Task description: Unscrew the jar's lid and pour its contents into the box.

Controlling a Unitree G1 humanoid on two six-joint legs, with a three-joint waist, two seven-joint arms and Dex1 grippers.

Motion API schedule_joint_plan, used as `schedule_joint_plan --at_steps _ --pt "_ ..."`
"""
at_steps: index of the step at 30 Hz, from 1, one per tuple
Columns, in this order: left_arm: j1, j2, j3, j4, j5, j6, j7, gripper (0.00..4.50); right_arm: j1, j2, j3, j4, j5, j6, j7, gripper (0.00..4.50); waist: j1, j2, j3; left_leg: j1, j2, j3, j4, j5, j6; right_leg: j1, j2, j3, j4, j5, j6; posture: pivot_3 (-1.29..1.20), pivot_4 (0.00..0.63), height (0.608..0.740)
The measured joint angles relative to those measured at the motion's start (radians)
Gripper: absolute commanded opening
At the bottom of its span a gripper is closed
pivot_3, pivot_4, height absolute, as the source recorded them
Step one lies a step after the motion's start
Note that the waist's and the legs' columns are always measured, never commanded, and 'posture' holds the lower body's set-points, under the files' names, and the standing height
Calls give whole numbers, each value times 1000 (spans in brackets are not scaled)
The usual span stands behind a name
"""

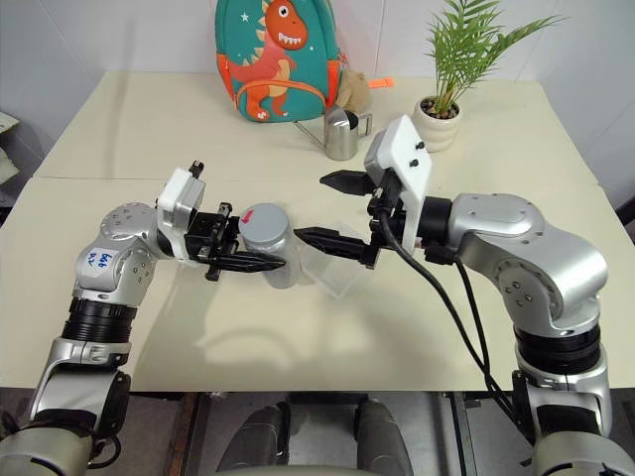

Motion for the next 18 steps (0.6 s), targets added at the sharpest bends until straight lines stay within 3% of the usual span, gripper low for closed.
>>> schedule_joint_plan --at_steps 8,18 --pt "0 0 0 0 0 -3 -1 1894 -9 -6 -31 -38 72 27 -17 4480 0 0 0 0 0 0 0 0 0 0 0 0 0 0 0 0 150 740" --pt "-16 -5 -3 2 2 -19 -11 1894 -76 187 42 -9 78 26 -113 4480 0 0 0 0 0 0 0 0 0 0 0 0 0 0 0 0 150 740"
